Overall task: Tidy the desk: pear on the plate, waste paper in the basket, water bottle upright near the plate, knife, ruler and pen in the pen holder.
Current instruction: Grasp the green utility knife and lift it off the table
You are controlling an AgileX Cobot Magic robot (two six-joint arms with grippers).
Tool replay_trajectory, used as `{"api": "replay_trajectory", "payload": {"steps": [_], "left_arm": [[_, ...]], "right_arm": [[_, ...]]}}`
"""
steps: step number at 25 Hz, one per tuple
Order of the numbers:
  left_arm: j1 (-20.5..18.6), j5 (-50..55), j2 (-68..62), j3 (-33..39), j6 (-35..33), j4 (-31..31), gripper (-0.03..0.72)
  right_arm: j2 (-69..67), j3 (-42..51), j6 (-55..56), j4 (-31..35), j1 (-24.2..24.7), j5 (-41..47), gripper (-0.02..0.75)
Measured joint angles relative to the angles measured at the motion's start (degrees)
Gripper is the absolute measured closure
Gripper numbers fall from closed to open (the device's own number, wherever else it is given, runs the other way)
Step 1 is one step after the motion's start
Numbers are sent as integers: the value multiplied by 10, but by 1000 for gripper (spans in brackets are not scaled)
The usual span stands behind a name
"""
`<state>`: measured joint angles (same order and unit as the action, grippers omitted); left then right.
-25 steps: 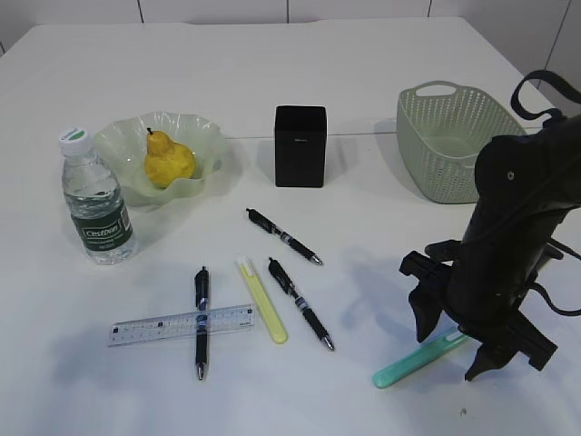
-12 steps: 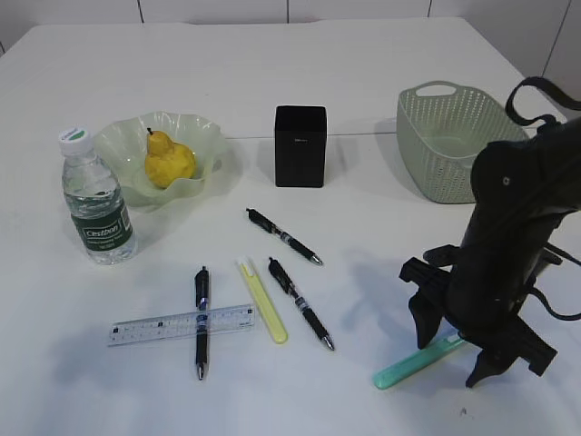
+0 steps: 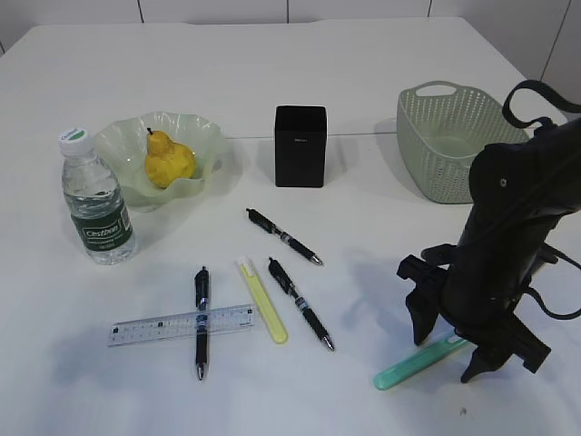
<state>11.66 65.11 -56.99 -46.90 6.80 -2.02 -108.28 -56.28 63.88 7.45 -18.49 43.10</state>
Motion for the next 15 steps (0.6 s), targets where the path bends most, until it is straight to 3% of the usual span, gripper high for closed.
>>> {"api": "replay_trajectory", "payload": {"steps": [15], "left_arm": [[0, 8, 0, 0, 0, 0, 222]], "right_arm": [[0, 0, 0, 0, 0, 3, 225]]}}
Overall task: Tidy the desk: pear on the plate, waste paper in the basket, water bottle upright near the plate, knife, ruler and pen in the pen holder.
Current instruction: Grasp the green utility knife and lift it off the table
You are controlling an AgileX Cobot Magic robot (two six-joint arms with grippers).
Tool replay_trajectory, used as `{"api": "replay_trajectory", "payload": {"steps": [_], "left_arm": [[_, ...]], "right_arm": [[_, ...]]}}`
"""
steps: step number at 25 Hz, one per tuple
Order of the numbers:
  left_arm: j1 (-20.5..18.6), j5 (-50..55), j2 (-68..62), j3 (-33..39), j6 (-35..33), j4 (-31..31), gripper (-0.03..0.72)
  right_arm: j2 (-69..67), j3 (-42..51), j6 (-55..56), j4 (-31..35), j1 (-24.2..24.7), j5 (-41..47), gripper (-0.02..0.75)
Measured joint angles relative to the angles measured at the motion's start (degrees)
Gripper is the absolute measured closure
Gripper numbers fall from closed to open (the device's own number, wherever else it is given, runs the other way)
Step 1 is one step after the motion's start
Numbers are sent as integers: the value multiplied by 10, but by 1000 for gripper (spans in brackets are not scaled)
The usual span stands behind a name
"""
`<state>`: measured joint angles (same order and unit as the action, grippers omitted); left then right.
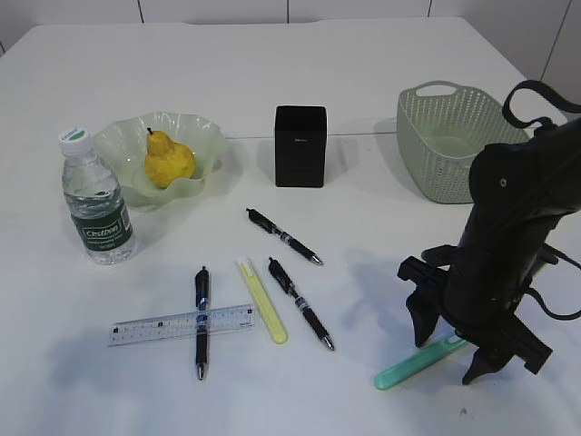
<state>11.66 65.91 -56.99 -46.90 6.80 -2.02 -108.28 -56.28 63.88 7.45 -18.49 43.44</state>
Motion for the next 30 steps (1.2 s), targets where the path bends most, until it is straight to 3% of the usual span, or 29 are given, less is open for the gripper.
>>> {"api": "replay_trajectory", "payload": {"steps": [6, 14, 22, 27, 30], "left_arm": [[0, 4, 0, 0, 0, 0, 222], [0, 20, 0, 0, 0, 0, 222], [0, 23, 0, 0, 0, 0, 222], [0, 24, 0, 0, 0, 0, 222], [0, 24, 0, 0, 0, 0, 222]], "right_arm": [[0, 0, 0, 0, 0, 1, 234], [0, 0, -1, 0, 0, 0, 444], [-1, 0, -1, 0, 0, -7, 477], [-1, 0, -1, 0, 0, -7, 561], [-1, 0, -2, 0, 0, -7, 564]]}}
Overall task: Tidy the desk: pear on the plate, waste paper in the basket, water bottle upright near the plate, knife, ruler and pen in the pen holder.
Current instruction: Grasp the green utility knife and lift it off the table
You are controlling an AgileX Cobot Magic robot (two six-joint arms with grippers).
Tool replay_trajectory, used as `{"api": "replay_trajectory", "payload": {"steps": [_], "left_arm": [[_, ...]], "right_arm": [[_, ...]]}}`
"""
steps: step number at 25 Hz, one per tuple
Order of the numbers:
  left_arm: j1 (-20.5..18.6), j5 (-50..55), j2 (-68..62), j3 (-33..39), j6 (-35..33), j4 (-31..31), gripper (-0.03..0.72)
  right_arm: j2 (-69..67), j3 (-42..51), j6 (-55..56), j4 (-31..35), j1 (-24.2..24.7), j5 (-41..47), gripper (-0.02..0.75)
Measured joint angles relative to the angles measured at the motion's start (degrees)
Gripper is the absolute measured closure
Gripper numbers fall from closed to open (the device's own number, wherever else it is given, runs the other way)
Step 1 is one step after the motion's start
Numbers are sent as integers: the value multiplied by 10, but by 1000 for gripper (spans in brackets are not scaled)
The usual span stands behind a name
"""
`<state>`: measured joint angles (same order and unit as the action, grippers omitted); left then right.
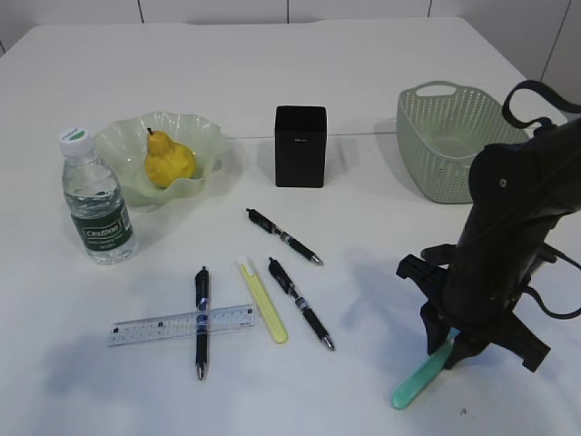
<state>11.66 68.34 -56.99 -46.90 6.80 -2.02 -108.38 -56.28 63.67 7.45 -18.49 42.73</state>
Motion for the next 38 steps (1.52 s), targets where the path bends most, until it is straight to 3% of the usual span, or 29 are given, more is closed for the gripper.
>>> {"api": "replay_trajectory", "payload": {"steps": [10, 21, 31, 38], "left_arm": [[0, 0, 0, 0, 0, 2, 222], [0, 1, 0, 0, 0, 4, 222], [0, 2, 0, 0, 0, 6, 222], [0, 12, 0, 0, 0, 6, 222]], "right_arm": [[0, 0, -127, -51, 0, -21, 565], [-4, -23, -273, -62, 0, 0, 566], [-5, -213, -450, -61, 0, 111, 566], [-6, -332, -509, -62, 0, 103, 566]]}}
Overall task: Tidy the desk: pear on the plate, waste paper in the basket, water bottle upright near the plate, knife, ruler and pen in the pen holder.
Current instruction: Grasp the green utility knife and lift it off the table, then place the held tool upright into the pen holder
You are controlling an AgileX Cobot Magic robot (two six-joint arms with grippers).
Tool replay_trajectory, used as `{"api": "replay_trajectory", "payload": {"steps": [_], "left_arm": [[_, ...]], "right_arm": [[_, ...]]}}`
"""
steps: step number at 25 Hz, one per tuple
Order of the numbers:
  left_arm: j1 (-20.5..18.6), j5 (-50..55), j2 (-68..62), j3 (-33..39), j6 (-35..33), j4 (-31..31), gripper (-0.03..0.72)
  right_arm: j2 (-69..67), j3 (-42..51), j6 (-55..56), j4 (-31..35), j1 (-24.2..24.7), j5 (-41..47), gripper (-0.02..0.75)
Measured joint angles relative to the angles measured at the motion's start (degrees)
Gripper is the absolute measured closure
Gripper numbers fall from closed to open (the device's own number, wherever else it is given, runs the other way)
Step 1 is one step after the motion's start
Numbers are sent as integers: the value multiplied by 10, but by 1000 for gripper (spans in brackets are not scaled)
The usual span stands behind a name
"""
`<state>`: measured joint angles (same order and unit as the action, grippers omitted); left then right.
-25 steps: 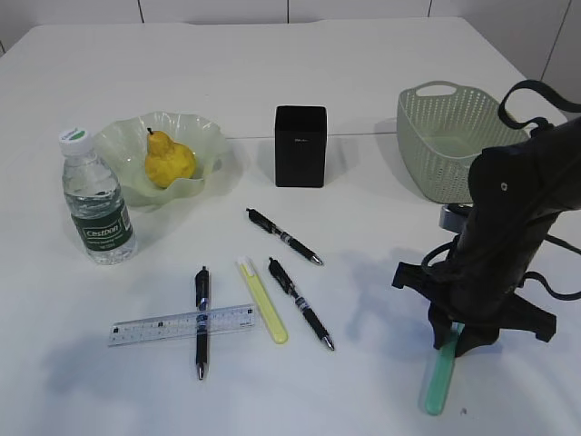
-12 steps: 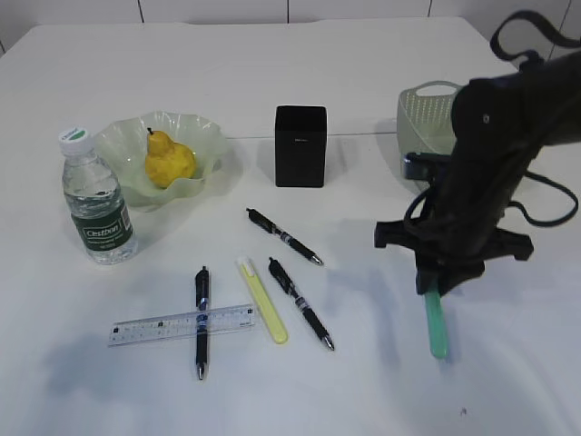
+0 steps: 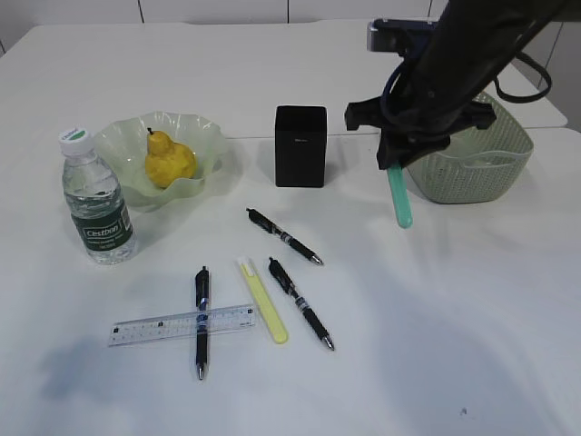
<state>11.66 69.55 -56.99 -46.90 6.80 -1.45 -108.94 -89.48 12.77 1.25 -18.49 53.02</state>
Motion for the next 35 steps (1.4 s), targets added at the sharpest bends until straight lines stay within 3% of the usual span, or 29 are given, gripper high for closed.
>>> {"api": "replay_trajectory", "payload": {"steps": [5, 16, 28, 35], "left_arm": [[0, 5, 0, 0, 0, 0, 222], [0, -9, 0, 0, 0, 0, 222], [0, -62, 0, 0, 0, 0, 222], [0, -72, 0, 0, 0, 0, 222]], "right_arm": [[0, -20, -22, -31, 0, -56, 566], [-4, -19, -25, -147, 0, -281, 566], [-8, 108, -26, -202, 0, -553, 566], [-14, 119, -27, -211, 4, -742, 566]]}}
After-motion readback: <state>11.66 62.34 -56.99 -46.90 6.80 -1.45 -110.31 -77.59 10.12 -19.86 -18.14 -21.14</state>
